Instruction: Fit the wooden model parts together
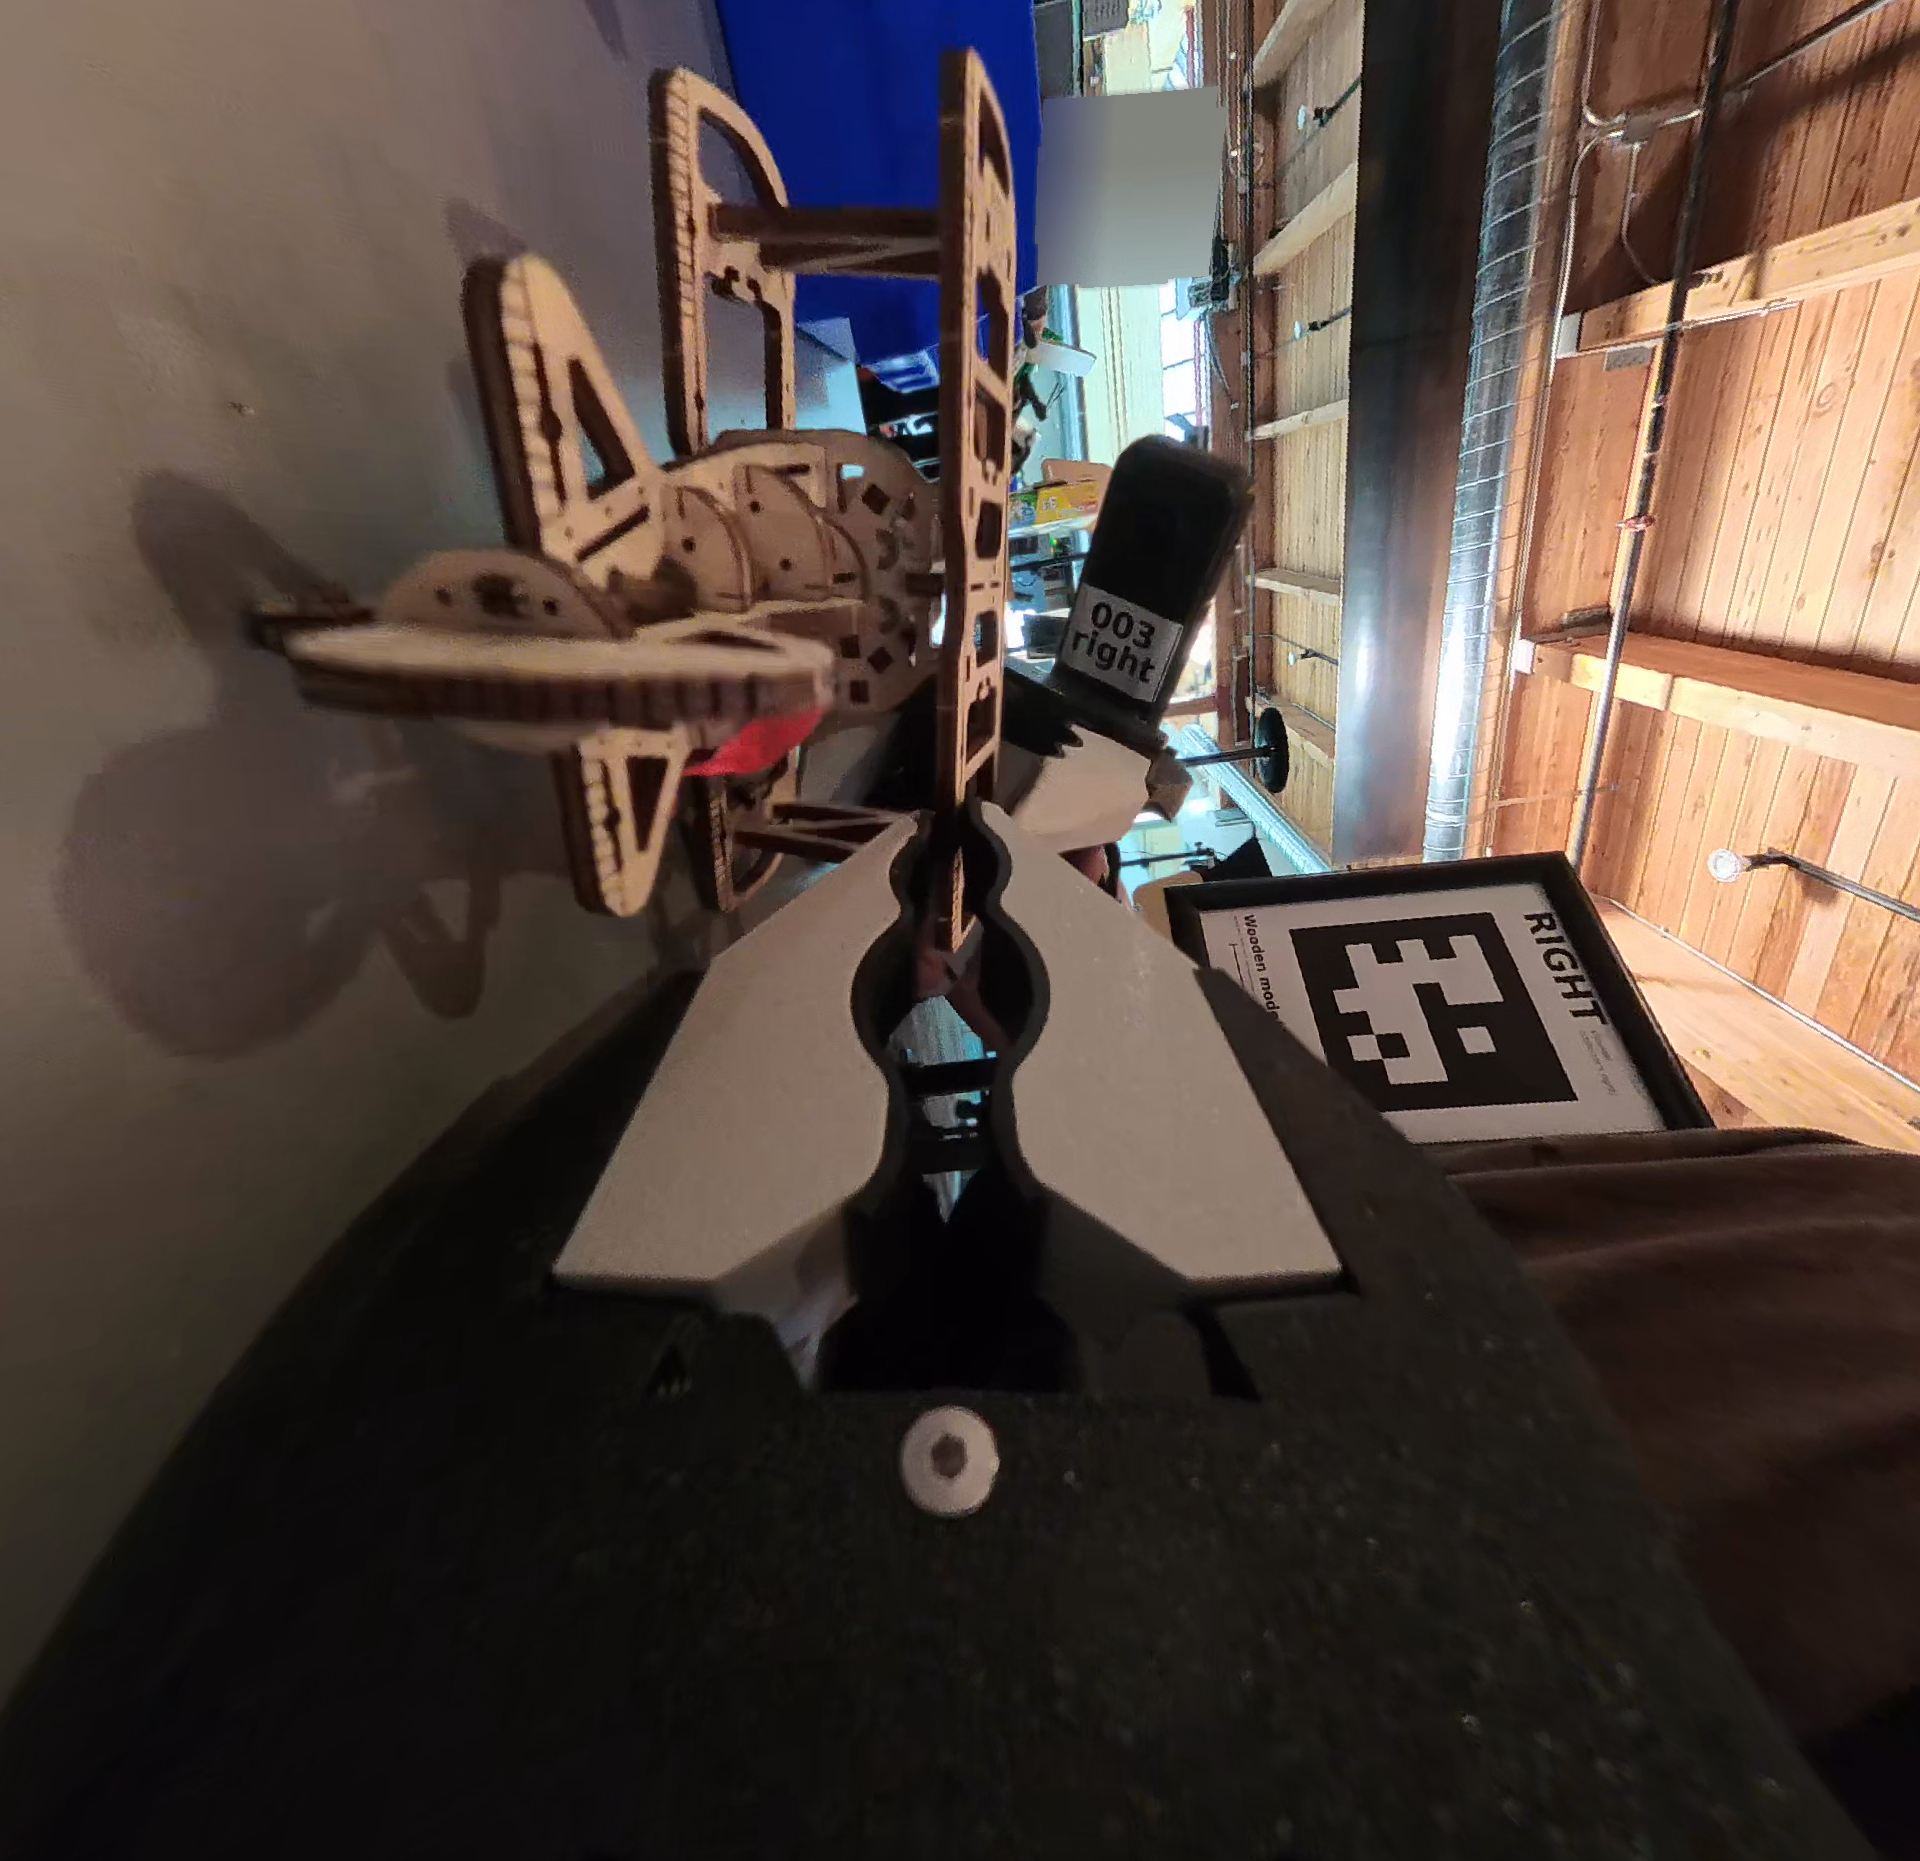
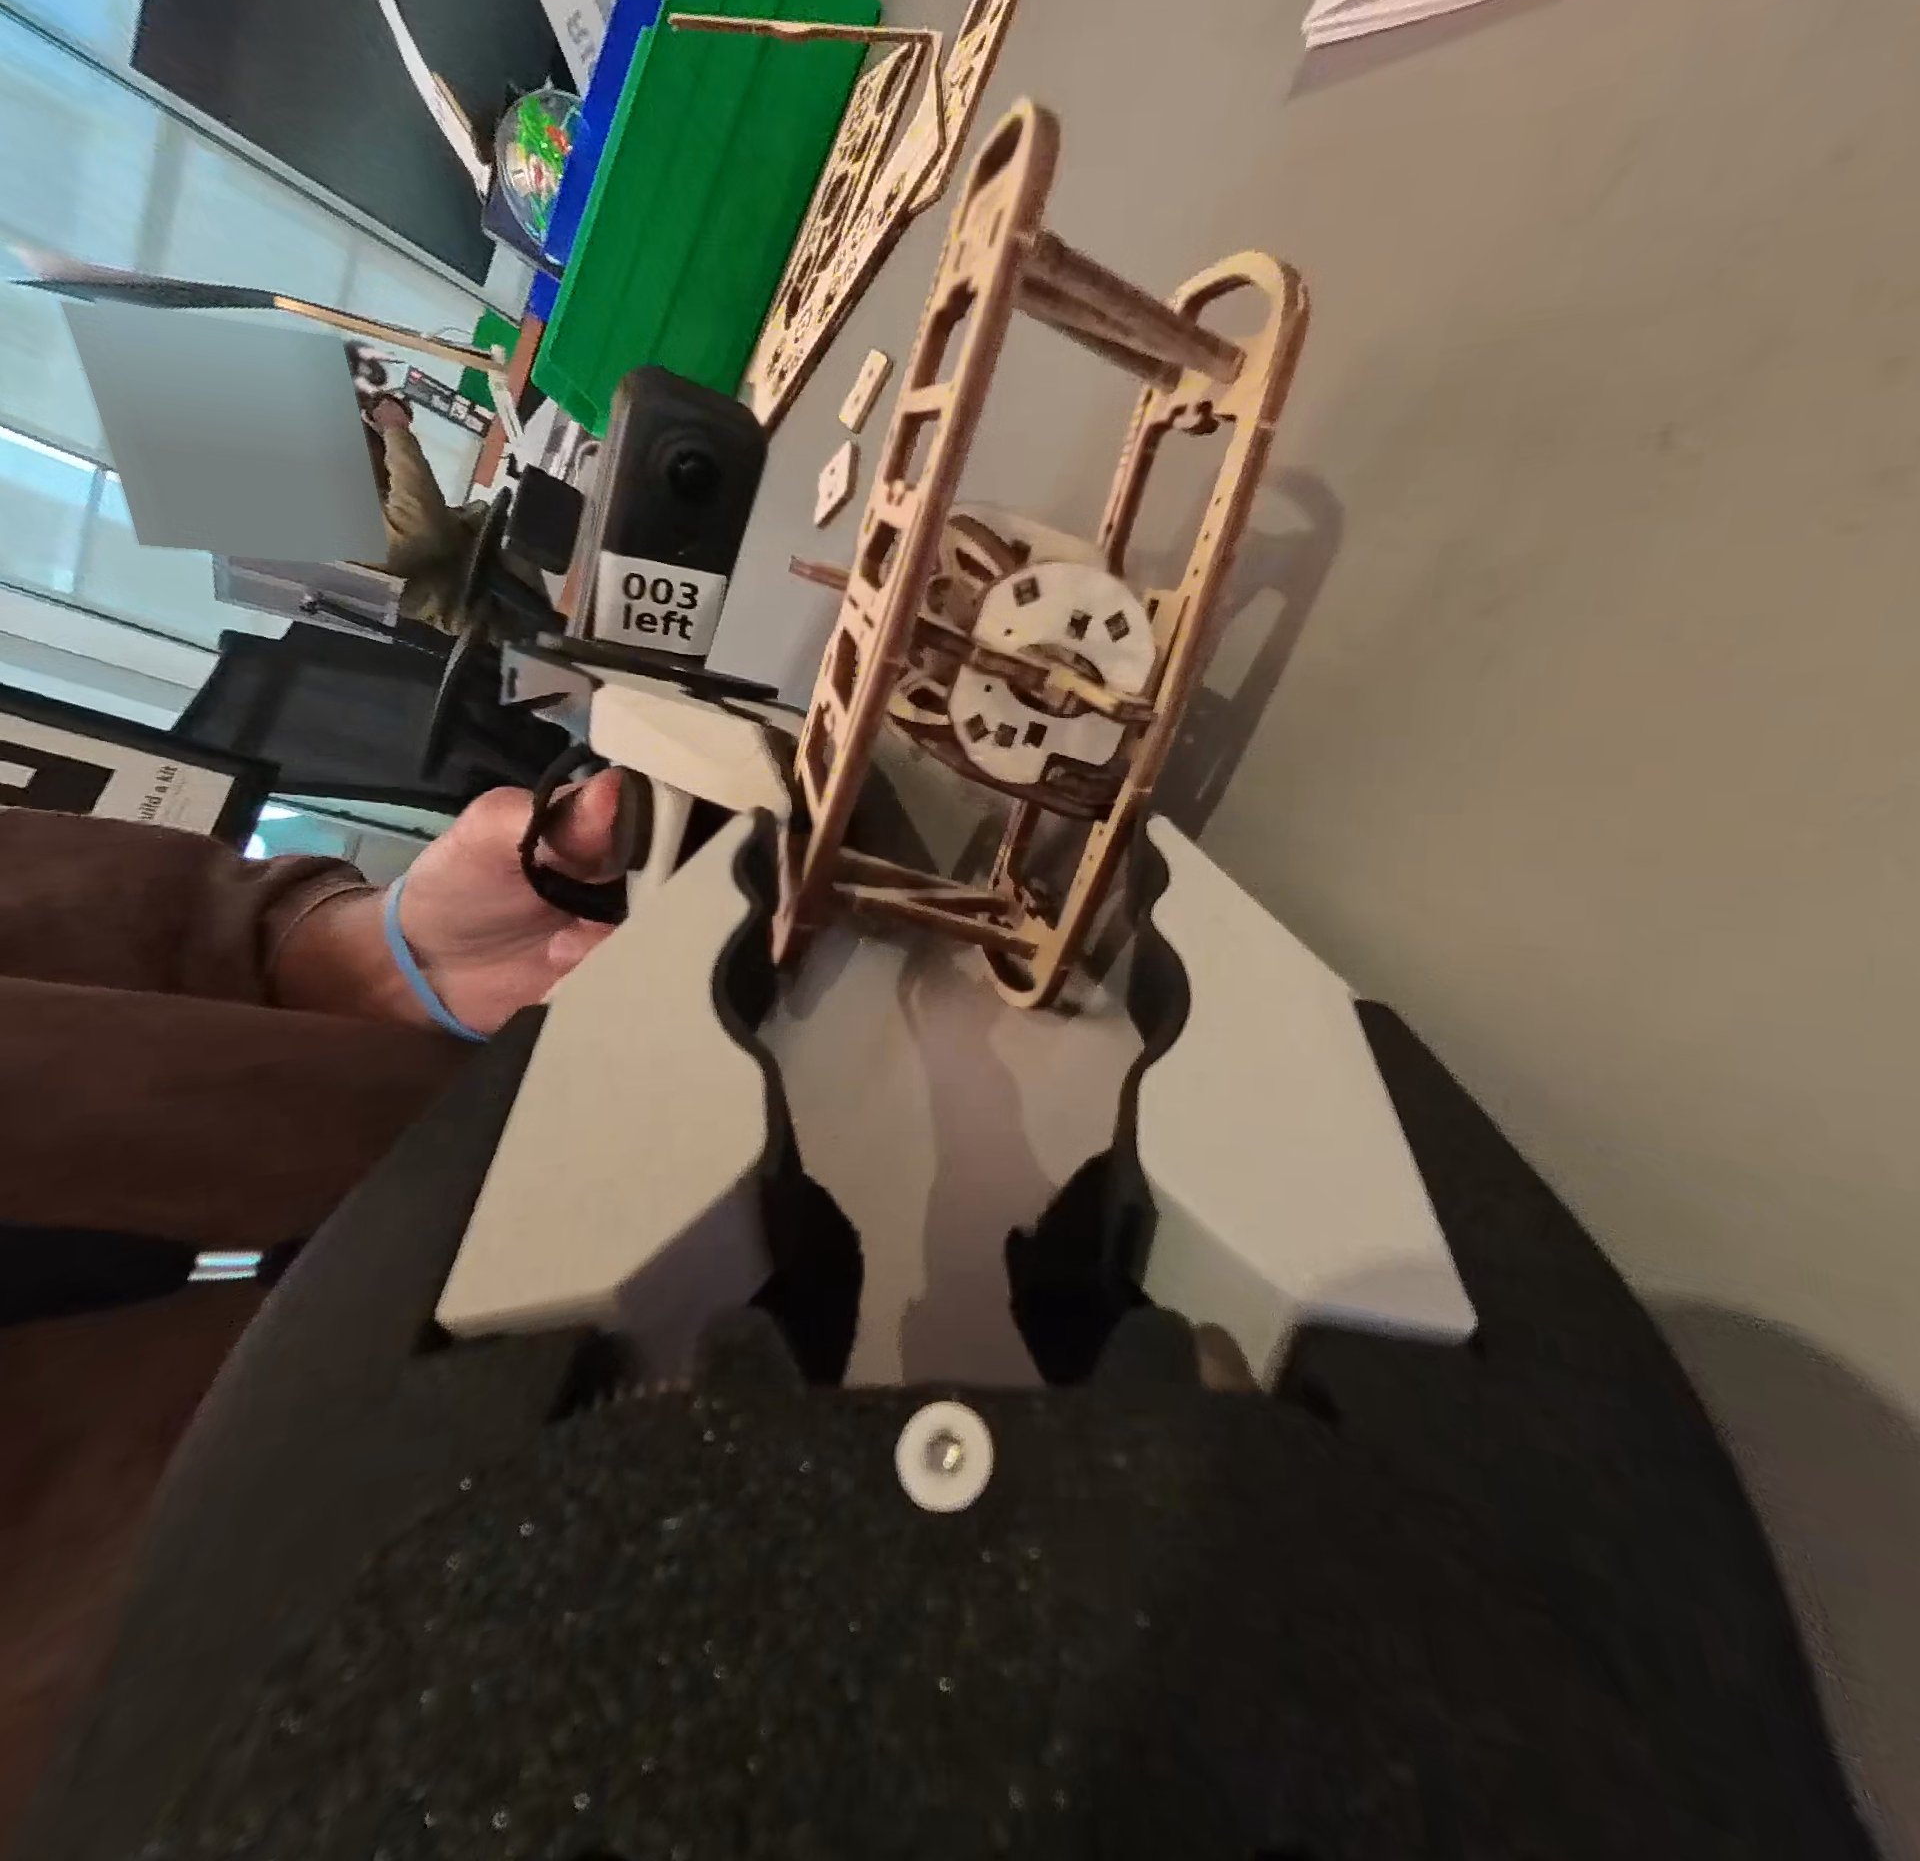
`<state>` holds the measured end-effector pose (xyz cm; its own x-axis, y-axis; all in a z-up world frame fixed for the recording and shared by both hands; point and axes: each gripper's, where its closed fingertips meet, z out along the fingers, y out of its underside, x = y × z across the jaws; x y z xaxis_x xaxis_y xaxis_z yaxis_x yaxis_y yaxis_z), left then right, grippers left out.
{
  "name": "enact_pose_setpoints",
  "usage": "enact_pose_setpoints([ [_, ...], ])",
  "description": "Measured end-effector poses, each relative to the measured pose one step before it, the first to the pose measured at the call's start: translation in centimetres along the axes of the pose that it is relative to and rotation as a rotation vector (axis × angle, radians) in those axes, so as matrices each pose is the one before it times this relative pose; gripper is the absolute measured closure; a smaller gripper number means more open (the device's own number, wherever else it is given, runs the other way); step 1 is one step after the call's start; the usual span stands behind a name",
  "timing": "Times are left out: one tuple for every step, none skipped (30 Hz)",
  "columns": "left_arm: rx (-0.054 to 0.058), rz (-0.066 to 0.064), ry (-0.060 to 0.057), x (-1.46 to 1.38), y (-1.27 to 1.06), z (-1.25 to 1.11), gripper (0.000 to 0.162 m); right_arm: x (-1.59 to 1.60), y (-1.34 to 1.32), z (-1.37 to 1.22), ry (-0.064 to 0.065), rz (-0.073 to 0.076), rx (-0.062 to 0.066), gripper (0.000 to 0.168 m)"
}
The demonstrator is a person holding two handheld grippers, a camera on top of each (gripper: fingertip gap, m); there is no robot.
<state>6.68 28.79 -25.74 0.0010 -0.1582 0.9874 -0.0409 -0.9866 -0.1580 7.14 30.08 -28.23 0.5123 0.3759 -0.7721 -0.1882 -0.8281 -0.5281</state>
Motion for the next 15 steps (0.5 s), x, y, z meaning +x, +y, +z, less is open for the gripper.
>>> enact_pose_setpoints([
  [0.0053, 0.0170, -0.0086, 0.003, -0.070, -0.074, 0.161, -0.062, -0.093, -0.084, -0.0058, -0.0086, 0.0039, 0.108],
  [0.0078, 0.0216, -0.0077, 0.070, -0.085, -0.039, 0.161, -0.022, -0.155, -0.082, 0.0046, -0.0227, 0.0054, 0.111],
  [-0.0009, 0.0165, -0.0107, -0.006, 0.029, 0.028, 0.161, -0.037, -0.095, -0.058, 0.0094, -0.0236, -0.0031, 0.111],
  [-0.0024, 0.0139, -0.0058, 0.043, 0.015, -0.004, 0.161, -0.055, -0.045, -0.053, 0.0082, -0.0230, -0.0096, 0.111],
  [-0.0149, 0.0175, -0.0105, -0.019, 0.124, -0.028, 0.160, -0.077, -0.020, -0.004, 0.0069, -0.0249, -0.0120, 0.111],
  [-0.0221, 0.0208, -0.0132, 0.055, 0.125, -0.195, 0.159, -0.066, -0.053, 0.035, 0.0091, -0.0229, -0.0075, 0.111],
  [-0.0127, 0.0376, -0.0209, 0.082, 0.079, -0.387, 0.156, -0.043, -0.065, 0.011, 0.0089, -0.0205, -0.0072, 0.111],
  [-0.0050, 0.0511, -0.0267, 0.152, 0.119, -0.575, 0.152, -0.011, -0.032, -0.008, 0.0080, -0.0193, -0.0111, 0.111],
  [-0.0124, 0.0539, -0.0343, 0.187, 0.242, -0.727, 0.147, -0.053, -0.029, -0.058, 0.0096, -0.0255, -0.0134, 0.110],
  [-0.0127, 0.0645, -0.0330, 0.330, 0.090, -0.844, 0.137, -0.095, -0.086, -0.132, 0.0139, -0.0386, -0.0130, 0.110],
  [-0.0180, 0.0900, -0.0362, 0.267, -0.279, -0.945, 0.130, -0.206, -0.137, -0.191, 0.0123, -0.0458, -0.0128, 0.110],
  [-0.0220, 0.1161, -0.0527, -0.113, -0.770, -1.007, 0.122, -0.291, -0.151, -0.220, 0.0072, -0.0465, -0.0150, 0.110],
  [-0.0188, 0.1337, -0.0636, -0.515, -1.245, -0.972, 0.106, -0.363, -0.140, -0.185, 0.0027, -0.0509, -0.0196, 0.110],
  [-0.0228, 0.1477, -0.0676, -0.867, -1.389, -0.806, 0.091, -0.272, -0.154, -0.157, 0.0102, -0.0595, -0.0200, 0.110],
  [-0.0354, 0.1489, -0.0554, -0.965, -1.184, -0.529, 0.080, -0.220, -0.162, -0.129, 0.0172, -0.0663, -0.0210, 0.111],
])
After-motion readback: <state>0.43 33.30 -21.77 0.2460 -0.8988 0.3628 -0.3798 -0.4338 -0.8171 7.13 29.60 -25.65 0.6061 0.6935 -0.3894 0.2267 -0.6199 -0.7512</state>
